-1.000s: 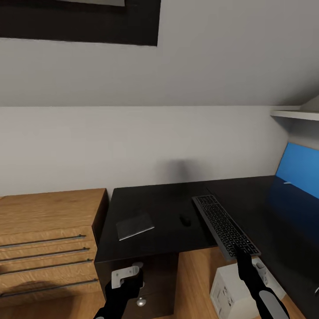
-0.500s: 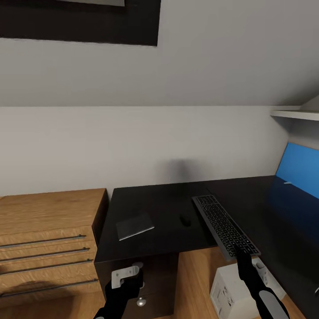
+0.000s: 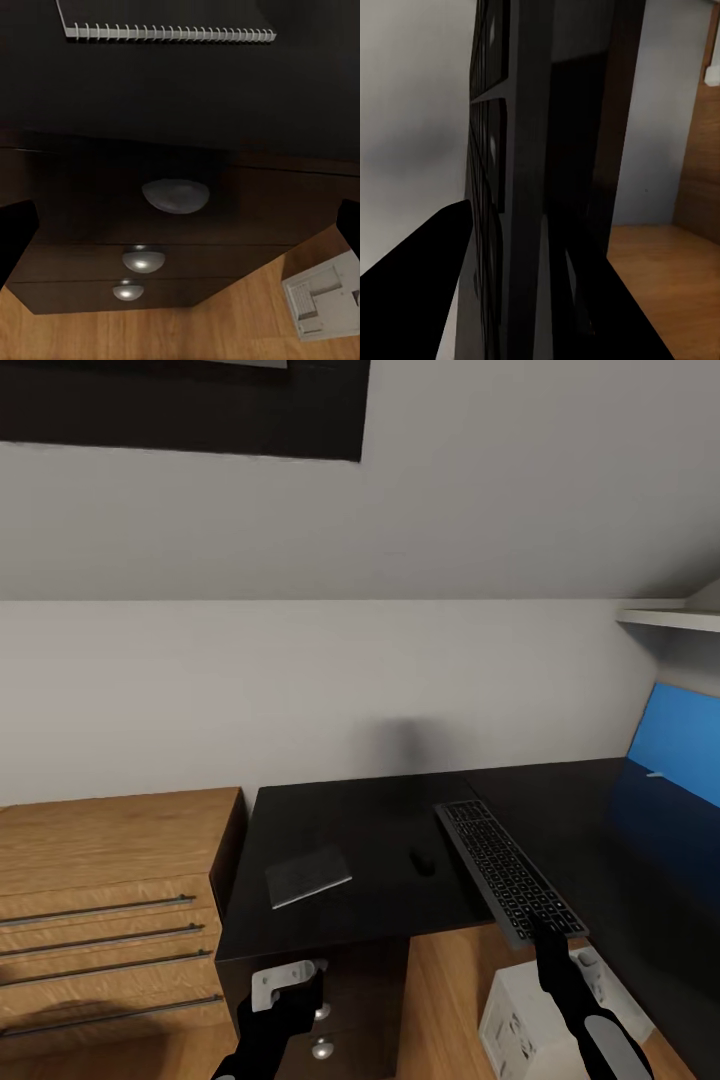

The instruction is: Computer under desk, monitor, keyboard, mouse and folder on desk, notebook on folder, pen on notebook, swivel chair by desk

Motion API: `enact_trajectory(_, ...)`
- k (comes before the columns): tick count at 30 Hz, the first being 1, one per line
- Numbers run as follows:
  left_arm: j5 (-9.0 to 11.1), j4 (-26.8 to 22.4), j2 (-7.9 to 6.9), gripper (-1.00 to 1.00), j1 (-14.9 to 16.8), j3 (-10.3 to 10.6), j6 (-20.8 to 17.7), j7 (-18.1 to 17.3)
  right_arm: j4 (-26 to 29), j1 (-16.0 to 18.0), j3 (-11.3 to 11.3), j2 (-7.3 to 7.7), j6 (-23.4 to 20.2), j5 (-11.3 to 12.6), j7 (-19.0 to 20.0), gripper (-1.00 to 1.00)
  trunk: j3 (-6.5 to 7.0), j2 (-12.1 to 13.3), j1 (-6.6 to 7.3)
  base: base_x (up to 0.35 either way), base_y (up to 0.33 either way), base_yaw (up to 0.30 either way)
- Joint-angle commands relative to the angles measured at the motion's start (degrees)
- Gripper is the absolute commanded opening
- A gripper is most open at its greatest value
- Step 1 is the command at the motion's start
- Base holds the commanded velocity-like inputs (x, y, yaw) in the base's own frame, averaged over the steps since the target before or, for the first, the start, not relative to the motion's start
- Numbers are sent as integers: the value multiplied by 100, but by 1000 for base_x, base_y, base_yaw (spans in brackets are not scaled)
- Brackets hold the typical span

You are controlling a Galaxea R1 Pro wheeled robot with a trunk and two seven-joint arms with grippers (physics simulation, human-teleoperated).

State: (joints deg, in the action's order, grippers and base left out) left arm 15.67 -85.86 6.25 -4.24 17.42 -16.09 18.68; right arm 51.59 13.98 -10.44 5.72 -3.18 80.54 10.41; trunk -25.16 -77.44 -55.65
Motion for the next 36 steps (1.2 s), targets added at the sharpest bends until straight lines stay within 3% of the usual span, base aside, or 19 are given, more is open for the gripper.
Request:
enact_trajectory(1,52,-10,0,100,2,7,-17,39,-16,-1,14,-1,-33,41,-162,-100,-6,-2,0,2,2,0)
enact_trajectory(16,50,-10,0,100,2,7,-17,39,-10,-1,23,-1,-33,33,-162,-100,-6,-2,0,0,0,0)
enact_trajectory(17,50,-10,0,100,2,7,-17,39,-10,-1,24,-1,-33,33,-160,100,-6,-2,0,0,0,0)
enact_trajectory(36,50,-10,0,100,2,7,-12,39,-18,-1,24,-1,-33,32,-153,100,-6,-2,0,0,0,0)
